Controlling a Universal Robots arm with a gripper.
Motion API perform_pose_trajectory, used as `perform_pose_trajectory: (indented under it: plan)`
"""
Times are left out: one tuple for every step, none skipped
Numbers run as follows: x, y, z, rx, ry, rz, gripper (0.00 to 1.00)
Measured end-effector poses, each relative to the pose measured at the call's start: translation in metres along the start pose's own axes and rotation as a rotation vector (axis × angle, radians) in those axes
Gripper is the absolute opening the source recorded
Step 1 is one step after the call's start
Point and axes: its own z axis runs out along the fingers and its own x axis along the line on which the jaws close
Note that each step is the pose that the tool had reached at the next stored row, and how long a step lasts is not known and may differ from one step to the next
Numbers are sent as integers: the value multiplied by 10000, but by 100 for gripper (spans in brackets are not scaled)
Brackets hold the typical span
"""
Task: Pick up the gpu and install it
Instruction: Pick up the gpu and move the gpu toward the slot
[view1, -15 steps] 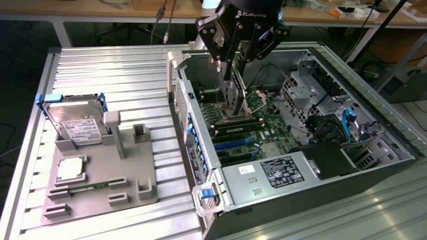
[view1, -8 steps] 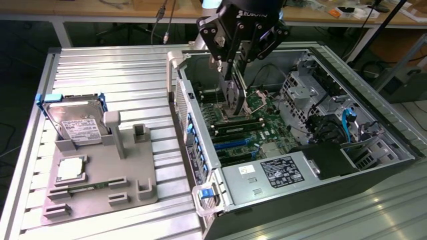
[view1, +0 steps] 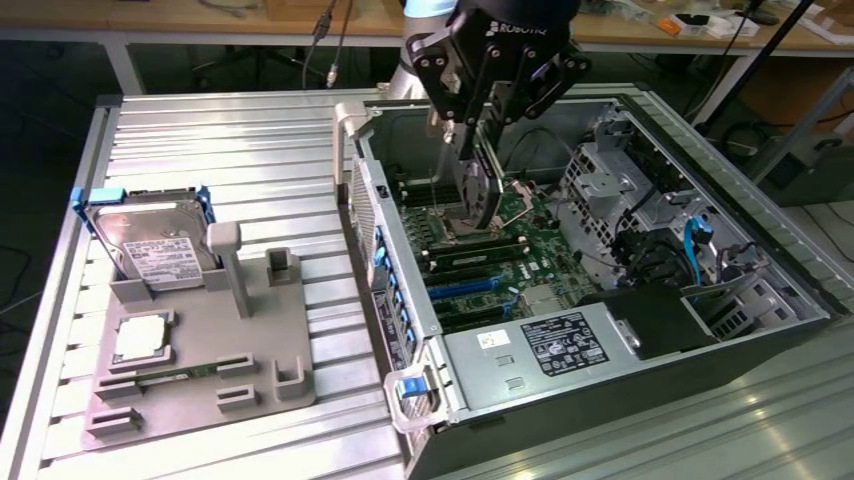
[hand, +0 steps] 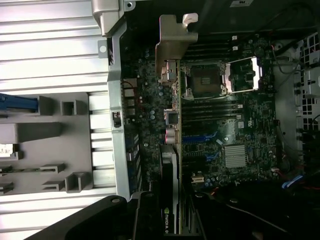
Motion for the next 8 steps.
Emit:
perform_pose_trajectory:
  plan:
    - [-16,1,0,1,1,0,27]
    - [-51,4,1,0,0,0,27]
    - [-98,7,2,1,0,0,27]
    - [-133,10,3,0,0,0,27]
    - [-177,13,5,0,0,0,27]
    - [-200,15,5,0,1,-1,27]
    - [-224,16,6,1,0,-1,27]
    - [-250,18,7,0,0,-1,27]
